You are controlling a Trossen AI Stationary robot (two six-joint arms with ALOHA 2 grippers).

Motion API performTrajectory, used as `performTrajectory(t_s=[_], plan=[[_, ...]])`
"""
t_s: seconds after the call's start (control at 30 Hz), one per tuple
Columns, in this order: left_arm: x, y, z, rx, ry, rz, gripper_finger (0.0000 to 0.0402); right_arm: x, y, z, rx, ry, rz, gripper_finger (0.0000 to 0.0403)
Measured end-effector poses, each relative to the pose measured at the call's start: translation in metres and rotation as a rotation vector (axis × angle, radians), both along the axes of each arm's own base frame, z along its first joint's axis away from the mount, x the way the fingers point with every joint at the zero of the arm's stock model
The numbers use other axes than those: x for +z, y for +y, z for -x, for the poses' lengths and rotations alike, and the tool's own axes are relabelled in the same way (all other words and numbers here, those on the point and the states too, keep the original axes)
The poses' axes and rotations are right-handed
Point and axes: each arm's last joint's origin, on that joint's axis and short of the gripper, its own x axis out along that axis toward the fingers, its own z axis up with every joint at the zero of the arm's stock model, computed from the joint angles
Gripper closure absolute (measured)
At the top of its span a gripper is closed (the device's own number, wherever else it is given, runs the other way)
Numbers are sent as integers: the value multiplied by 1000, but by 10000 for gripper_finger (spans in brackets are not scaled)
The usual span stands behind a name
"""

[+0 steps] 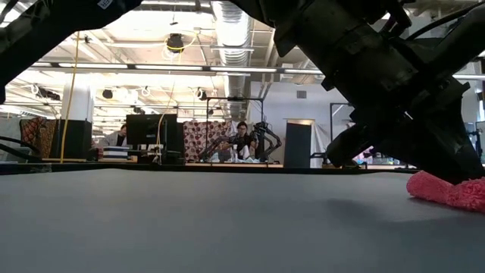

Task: Roll towel
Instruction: Roll the pink towel

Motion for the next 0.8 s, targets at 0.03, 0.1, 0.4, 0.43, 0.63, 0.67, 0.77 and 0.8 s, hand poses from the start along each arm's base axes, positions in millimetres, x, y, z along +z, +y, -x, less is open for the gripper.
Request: performTrajectory(t_s=[0.03,0.1,0.4,0.43,0.63,0.67,0.77,0.8], plan=[[0,1,0,1,1,1,401,1,1,-1,7,-1,-1,214],[0,3,-1,2,1,2,401,4,2,-3,7,-7,-12,204],[0,4,-1,2,3,5,401,6,4,-3,36,45,3,152],[0,4,-1,2,2,5,401,5,2,-2,35,55,19,150],[0,3,-1,-6,8,32,401,-3,-10,1,20,102,91,147],[0,4,-1,-4,10,36,401,-4,-12,1,16,110,102,147],[0,3,-1,-6,13,47,401,-6,-14,2,15,115,111,147],[0,3,-1,-5,13,49,401,-7,-14,2,16,114,109,147]])
